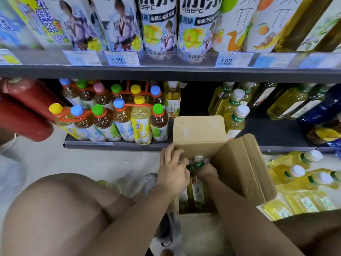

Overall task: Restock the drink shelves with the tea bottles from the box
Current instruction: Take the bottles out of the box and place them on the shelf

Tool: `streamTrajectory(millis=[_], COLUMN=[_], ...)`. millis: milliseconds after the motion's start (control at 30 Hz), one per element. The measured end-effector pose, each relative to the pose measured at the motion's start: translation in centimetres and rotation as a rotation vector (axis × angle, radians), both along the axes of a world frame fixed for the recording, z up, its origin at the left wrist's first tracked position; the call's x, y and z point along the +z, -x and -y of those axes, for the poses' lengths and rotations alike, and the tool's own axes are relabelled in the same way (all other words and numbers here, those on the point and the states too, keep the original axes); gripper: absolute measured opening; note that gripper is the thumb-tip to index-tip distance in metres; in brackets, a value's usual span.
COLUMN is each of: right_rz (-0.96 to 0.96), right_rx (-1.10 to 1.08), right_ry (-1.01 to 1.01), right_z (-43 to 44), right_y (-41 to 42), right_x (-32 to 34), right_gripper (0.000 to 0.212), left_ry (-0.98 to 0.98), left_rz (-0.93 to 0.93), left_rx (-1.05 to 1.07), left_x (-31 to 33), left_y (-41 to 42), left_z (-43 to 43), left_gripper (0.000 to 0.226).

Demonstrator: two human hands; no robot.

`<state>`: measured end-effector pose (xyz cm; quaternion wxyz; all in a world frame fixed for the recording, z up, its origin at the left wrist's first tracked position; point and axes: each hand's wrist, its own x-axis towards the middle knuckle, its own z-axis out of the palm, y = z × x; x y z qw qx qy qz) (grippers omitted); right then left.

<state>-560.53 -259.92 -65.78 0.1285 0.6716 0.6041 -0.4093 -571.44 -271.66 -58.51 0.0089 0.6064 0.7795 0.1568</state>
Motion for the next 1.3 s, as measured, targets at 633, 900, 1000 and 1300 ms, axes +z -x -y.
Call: streamTrajectory(millis=[633, 900, 1000, 1300], right_rz=[-0.923, -0.853, -0.694, -0.041], right_rx=[0.038, 0.079, -0.040, 0.406], right_ry=[-0.170, -0.124, -0.070, -0.048], right_z=[0.4, 1.1, 1.2, 2.0], right_y=[-2.7, -3.5, -3.9, -4.2], right_x=[22.4, 25.2, 20.6, 7.5], right_gripper=[0.021, 0.033, 0.039, 0.035], left_ry=[-0.078, -0.034, 0.005, 0.066], left_rz=[0.778, 0.388, 0.367, 0.224], left_rx=[0.267, 0.313, 0.400, 0.391], left_x=[8.7, 12.7, 11.3, 7.2], left_y=[-6.0, -2.1, -1.0, 1.5], left_z=[-0.3, 0.9, 1.3, -0.6], left_gripper=[0.100, 0.091, 0.090, 0.086])
